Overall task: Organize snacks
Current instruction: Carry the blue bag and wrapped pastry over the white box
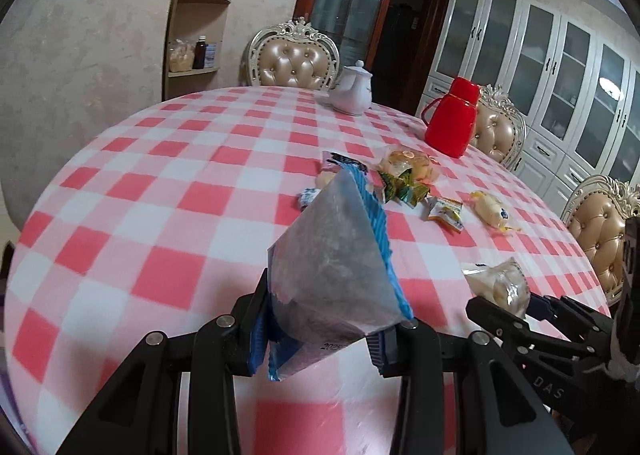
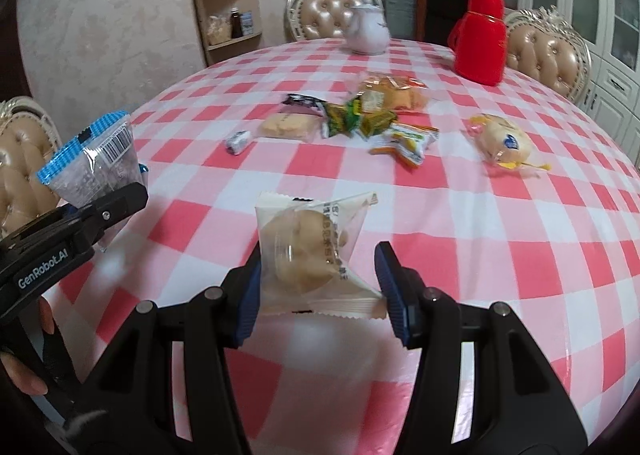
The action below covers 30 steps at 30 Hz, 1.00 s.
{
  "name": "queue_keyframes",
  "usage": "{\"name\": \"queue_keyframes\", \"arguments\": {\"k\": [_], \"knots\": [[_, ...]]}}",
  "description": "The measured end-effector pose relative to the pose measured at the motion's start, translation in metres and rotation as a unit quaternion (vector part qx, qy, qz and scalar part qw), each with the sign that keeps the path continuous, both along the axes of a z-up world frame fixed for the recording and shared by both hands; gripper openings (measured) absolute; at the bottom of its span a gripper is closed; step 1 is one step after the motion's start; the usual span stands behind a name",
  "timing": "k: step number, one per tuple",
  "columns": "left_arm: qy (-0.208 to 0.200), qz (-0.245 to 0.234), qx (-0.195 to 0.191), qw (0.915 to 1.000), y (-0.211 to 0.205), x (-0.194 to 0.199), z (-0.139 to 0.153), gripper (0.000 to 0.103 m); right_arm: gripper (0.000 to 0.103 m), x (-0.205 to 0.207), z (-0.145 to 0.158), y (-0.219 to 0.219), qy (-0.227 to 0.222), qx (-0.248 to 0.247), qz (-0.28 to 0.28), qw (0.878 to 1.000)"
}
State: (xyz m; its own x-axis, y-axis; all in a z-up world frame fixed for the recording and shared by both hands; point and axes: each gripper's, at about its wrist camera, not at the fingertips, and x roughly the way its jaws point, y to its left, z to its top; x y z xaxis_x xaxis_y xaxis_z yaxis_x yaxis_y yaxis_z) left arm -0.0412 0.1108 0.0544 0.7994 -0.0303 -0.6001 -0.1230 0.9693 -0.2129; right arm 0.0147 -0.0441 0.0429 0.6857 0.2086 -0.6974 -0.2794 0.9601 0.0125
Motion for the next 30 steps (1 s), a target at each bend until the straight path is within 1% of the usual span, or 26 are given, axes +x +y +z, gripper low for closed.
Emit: {"name": "queue_keyframes", "arguments": {"k": [10, 16, 23, 30], "knots": [[0.004, 0.030, 0.000, 0.9995, 0.029, -0.047, 0.009, 0.041, 0.057, -0.023, -0.002, 0.033, 0.000, -0.003, 0.052, 0.999], [0.007, 0.035, 0.023, 0.9991, 0.042, -0.084, 0.012, 0.041, 0.057, -0.044, -0.002, 0.055, 0.002, 0.001, 0.087, 0.996], [0.014, 0.053, 0.038, 0.9978, 0.070, -0.132, 0.011, 0.041, 0.057, -0.075, 0.000, 0.088, 0.004, 0.018, 0.140, 0.990], [0.035, 0.076, 0.051, 0.9952, 0.109, -0.185, -0.001, 0.041, 0.057, -0.110, 0.000, 0.121, 0.011, 0.038, 0.191, 0.981]]}}
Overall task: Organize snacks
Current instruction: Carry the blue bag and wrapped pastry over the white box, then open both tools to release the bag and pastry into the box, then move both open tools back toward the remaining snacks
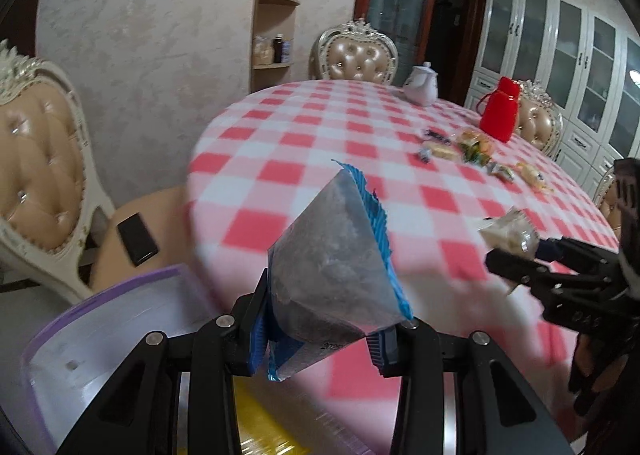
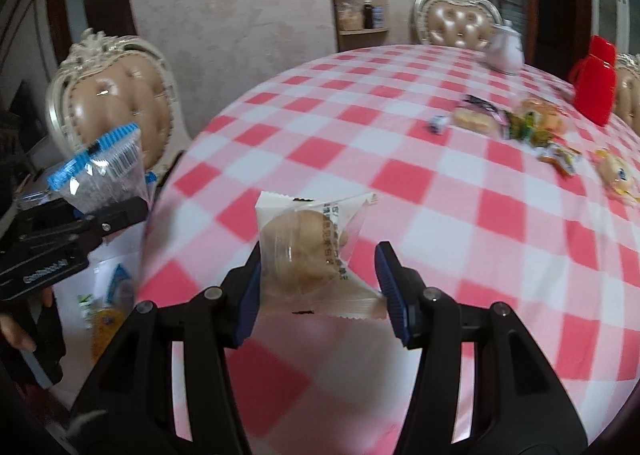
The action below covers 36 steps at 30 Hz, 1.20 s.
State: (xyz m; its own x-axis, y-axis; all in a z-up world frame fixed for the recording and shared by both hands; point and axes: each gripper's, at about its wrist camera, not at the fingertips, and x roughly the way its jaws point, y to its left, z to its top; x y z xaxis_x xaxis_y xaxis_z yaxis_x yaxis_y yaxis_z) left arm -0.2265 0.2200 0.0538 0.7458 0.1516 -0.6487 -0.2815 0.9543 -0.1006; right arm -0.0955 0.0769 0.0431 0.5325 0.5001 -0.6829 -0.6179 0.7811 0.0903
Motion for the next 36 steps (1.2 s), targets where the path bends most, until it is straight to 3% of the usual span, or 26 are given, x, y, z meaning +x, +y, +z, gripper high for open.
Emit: {"name": "queue_keyframes", "arguments": {"k": [13, 23, 26, 28, 31, 33, 36], "knots": [[0.048, 0.018, 0.022, 0.9984, 0.052, -0.063, -0.021, 0.041, 0.057, -0.090, -0.004, 0.088, -0.013, -0.022, 0.123, 0.992], [0.087, 0.086, 0.031, 0.9920, 0.102, -0.087, -0.041, 0.044, 0.058, -0.153, -0.040, 0.143, 0.026, -0.059, 0.235, 0.970], [0.087, 0.134, 0.058, 0.9855, 0.110, -0.091, -0.038, 0.056, 0.065, -0.160, -0.047, 0.150, 0.063, -0.043, 0.270, 0.960], [0.080, 0.176, 0.083, 0.9776, 0.113, -0.095, -0.033, 0.071, 0.071, -0.161, -0.046, 0.148, 0.063, -0.033, 0.277, 0.958], [0.036, 0.210, 0.115, 0.9704, 0.105, -0.101, -0.017, 0.076, 0.072, -0.152, -0.035, 0.132, 0.030, -0.022, 0.258, 0.966], [-0.003, 0.218, 0.125, 0.9680, 0.090, -0.099, -0.002, 0.089, 0.072, -0.136, -0.024, 0.110, 0.006, -0.006, 0.226, 0.974], [-0.050, 0.186, 0.131, 0.9724, 0.062, -0.082, 0.018, 0.098, 0.077, -0.107, -0.010, 0.077, -0.014, 0.008, 0.167, 0.986]]}}
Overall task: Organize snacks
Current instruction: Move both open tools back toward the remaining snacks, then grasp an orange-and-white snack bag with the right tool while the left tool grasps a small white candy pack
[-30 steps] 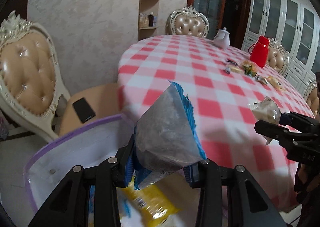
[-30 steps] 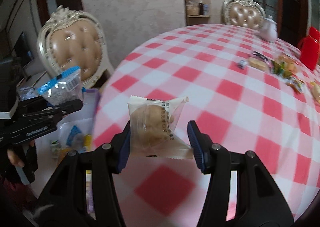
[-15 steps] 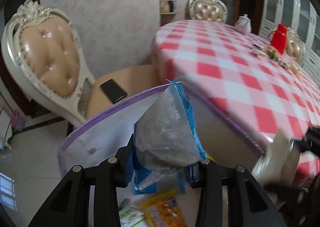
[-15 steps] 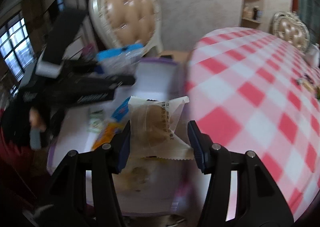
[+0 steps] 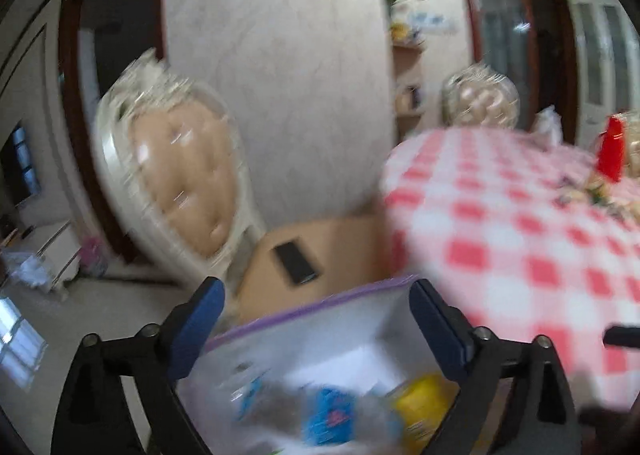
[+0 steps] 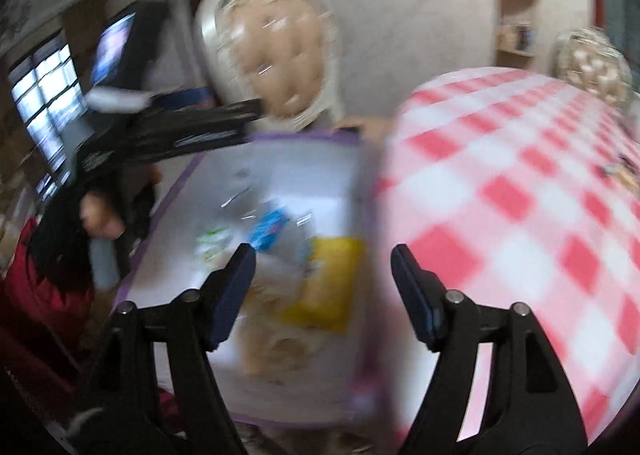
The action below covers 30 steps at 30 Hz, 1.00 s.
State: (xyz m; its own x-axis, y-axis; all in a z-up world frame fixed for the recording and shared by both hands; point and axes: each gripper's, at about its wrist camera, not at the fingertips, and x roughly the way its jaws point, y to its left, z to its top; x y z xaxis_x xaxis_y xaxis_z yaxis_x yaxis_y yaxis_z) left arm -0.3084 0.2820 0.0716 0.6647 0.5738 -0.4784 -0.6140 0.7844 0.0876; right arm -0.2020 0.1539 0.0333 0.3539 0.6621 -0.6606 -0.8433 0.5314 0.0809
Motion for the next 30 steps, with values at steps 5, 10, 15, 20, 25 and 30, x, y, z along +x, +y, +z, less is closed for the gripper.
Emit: {"name": "queue_keyframes", "arguments": {"k": [5, 10, 15, 20, 25, 30], "knots": [[0.018, -0.131, -0.087, 0.9875, -0.044, 0.094, 0.015, 0.103, 0.079, 0.063, 0.019, -0.073, -0.057, -0.026, -0.152, 0.986], [0.083, -0.200, -0.118, 0.9691, -0.103, 0.224, -0.003, 0.103, 0.088, 0.146, 0.017, -0.175, -0.020, -0.029, -0.296, 0.955], [0.122, -0.207, -0.135, 0.9615, -0.148, 0.331, -0.030, 0.103, 0.088, 0.227, 0.008, -0.279, 0.063, 0.024, -0.417, 0.906], [0.130, -0.208, -0.131, 0.9605, -0.165, 0.391, -0.049, 0.103, 0.088, 0.262, 0.008, -0.326, 0.078, 0.087, -0.462, 0.879], [0.116, -0.219, -0.125, 0.9608, -0.171, 0.439, -0.048, 0.090, 0.088, 0.256, 0.007, -0.328, 0.095, 0.094, -0.461, 0.877], [0.151, -0.256, -0.144, 0.9440, -0.170, 0.454, -0.059, 0.063, 0.088, 0.247, 0.011, -0.320, 0.053, 0.076, -0.462, 0.882]]}}
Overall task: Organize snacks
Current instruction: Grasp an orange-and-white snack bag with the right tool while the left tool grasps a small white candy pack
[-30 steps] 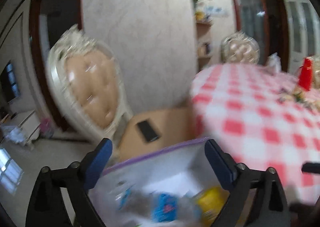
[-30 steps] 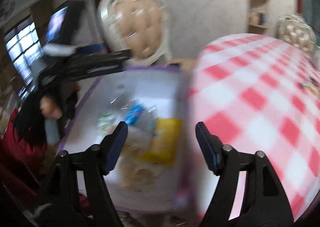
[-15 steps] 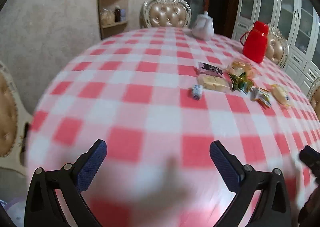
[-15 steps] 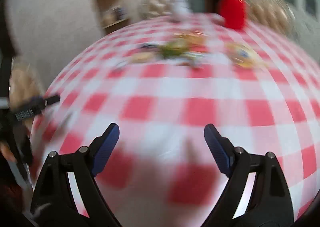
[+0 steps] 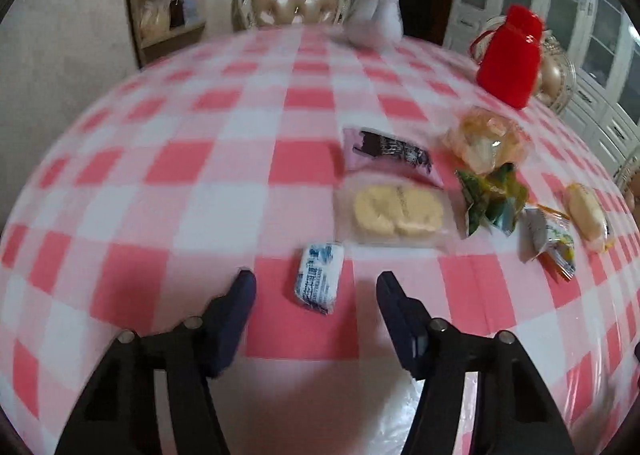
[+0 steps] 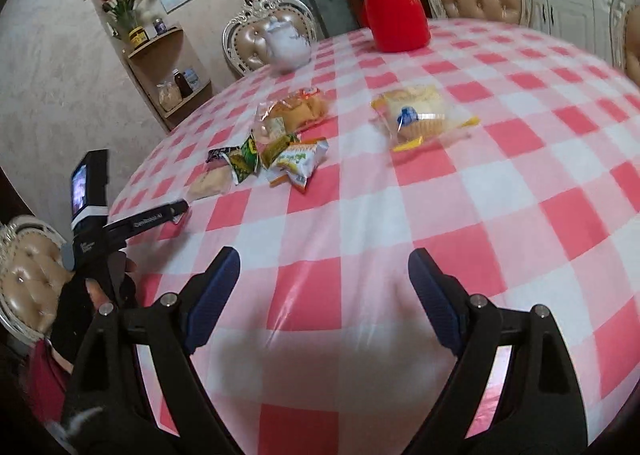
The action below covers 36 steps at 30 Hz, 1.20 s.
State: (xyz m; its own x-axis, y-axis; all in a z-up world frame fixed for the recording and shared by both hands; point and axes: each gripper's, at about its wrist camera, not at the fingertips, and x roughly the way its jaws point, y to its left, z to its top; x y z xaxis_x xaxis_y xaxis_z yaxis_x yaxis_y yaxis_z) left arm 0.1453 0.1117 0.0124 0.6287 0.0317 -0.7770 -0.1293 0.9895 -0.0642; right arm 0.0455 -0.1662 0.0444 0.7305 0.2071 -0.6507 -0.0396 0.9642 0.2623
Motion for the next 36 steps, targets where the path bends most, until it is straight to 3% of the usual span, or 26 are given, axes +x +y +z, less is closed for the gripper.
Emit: {"name": "queue_keyframes", "arguments": {"k": [3, 6, 14, 18, 20, 22, 23, 26, 32, 36], "knots": [[0.004, -0.011, 0.000, 0.9999, -0.001, -0.003, -0.002, 0.062, 0.088, 0.015, -0.003, 0.008, -0.007, -0.018, 0.007, 1.000], [0.007, -0.013, 0.006, 0.9999, -0.004, -0.003, -0.002, 0.062, 0.088, 0.048, -0.009, 0.025, 0.000, -0.072, 0.007, 0.997], [0.001, -0.020, -0.014, 0.9997, 0.004, 0.000, -0.003, 0.062, 0.088, 0.133, -0.030, 0.068, 0.069, -0.065, 0.013, 0.995], [0.001, -0.020, -0.016, 0.9997, 0.004, 0.000, -0.003, 0.062, 0.088, 0.159, -0.036, 0.077, 0.090, -0.067, -0.024, 0.993], [-0.001, -0.020, -0.021, 0.9996, 0.005, 0.000, -0.003, 0.062, 0.087, 0.167, -0.039, 0.079, 0.100, -0.092, -0.046, 0.990], [-0.002, -0.021, -0.025, 0.9995, 0.006, 0.000, -0.003, 0.063, 0.078, 0.166, -0.041, 0.084, 0.101, -0.131, -0.047, 0.985], [-0.003, -0.021, -0.027, 0.9994, 0.007, 0.000, -0.003, 0.063, 0.062, 0.160, -0.041, 0.086, 0.094, -0.156, -0.045, 0.982], [-0.005, -0.028, -0.037, 0.9989, 0.010, -0.001, -0.003, 0.063, 0.046, 0.142, -0.039, 0.078, 0.081, -0.145, -0.027, 0.986], [-0.013, -0.025, -0.064, 0.9976, 0.022, 0.000, -0.003, 0.063, 0.044, 0.079, -0.026, 0.063, 0.059, -0.113, -0.005, 0.992], [-0.007, -0.026, -0.040, 0.9988, 0.014, 0.001, -0.004, 0.063, 0.044, 0.046, -0.015, 0.061, 0.039, -0.078, 0.013, 0.996]]}}
